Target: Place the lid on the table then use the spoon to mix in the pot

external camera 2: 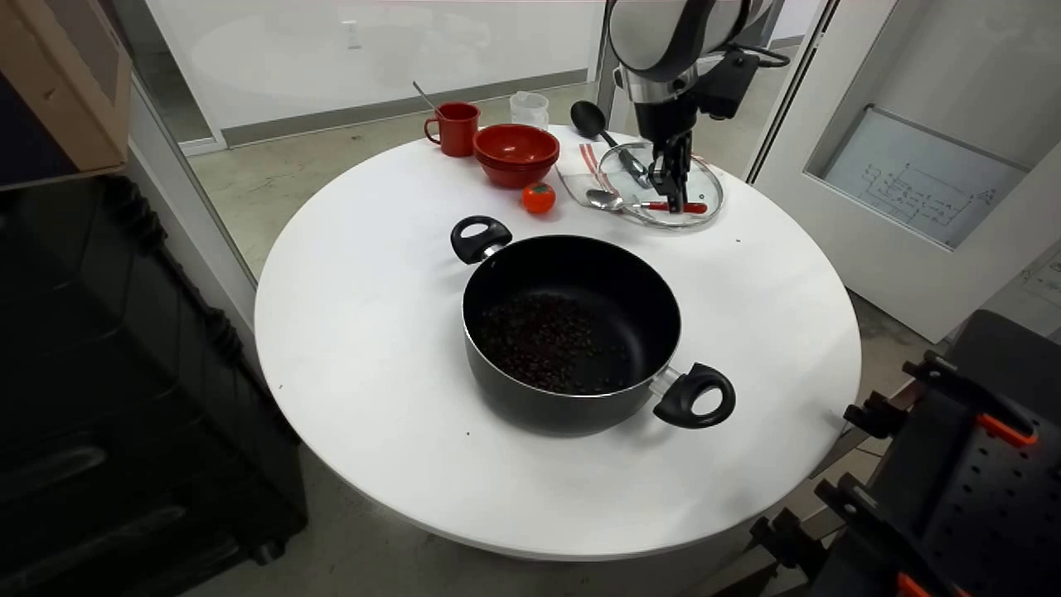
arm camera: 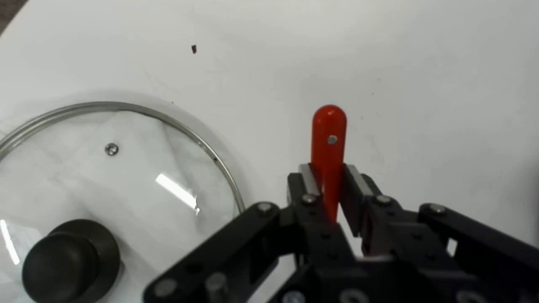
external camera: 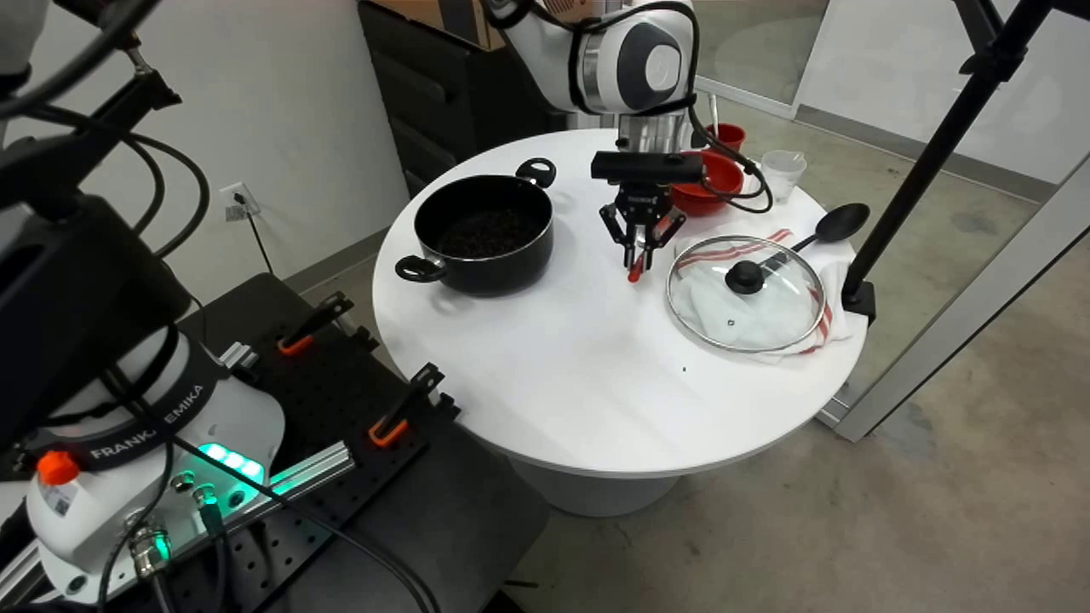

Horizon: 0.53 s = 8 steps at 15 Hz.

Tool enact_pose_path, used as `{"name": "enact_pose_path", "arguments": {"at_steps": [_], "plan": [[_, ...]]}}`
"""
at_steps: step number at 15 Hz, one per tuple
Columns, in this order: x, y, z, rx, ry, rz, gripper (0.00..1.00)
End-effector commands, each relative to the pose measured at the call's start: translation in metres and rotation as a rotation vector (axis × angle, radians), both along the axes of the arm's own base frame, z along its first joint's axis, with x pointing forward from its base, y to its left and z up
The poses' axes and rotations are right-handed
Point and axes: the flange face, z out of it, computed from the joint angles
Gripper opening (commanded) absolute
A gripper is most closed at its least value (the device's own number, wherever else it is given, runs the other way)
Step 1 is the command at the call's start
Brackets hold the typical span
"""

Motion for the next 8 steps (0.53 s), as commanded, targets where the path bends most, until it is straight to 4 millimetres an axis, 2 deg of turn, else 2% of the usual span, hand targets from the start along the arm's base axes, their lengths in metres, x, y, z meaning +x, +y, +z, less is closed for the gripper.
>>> {"name": "enact_pose_path", "arguments": {"at_steps": [1,8], "plan": [[-0.003,-0.012,-0.02,-0.026,0.022,0.031,0.05],[-0.027,-0.005,-0.081,0.002,0.097,0.054,0.05]]}}
